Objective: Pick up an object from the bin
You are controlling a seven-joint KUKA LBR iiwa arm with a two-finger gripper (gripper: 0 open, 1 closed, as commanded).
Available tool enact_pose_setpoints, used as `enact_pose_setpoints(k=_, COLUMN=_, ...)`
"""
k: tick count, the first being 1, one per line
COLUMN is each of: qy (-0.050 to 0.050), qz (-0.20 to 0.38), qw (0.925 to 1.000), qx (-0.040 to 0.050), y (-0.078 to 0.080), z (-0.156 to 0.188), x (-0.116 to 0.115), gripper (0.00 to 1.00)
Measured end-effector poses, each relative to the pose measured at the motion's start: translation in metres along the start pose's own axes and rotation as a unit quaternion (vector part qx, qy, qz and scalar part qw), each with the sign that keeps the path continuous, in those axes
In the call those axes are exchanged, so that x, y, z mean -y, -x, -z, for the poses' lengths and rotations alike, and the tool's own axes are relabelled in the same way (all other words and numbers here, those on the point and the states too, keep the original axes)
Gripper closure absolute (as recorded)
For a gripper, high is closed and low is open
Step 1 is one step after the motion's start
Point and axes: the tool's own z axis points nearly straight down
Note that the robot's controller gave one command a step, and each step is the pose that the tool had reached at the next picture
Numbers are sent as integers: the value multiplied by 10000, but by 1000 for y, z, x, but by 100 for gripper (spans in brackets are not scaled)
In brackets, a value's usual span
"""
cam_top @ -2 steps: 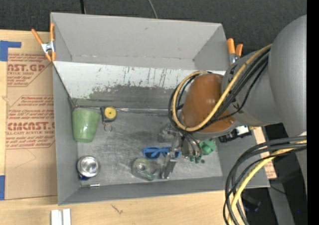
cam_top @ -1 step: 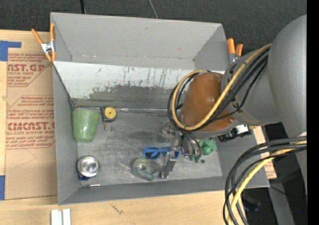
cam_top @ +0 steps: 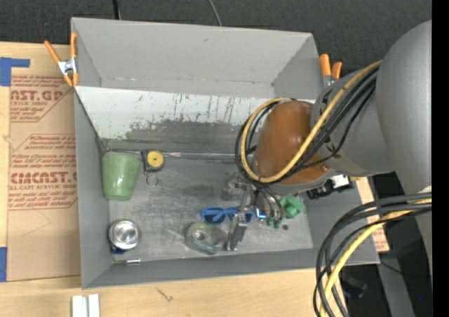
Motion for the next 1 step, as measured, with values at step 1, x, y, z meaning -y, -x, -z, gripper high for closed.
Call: enact_pose_setpoints(k=1, qy=-2, qz=4, qw=10000, qx=-7, y=1, z=1, x=-1, gripper=0)
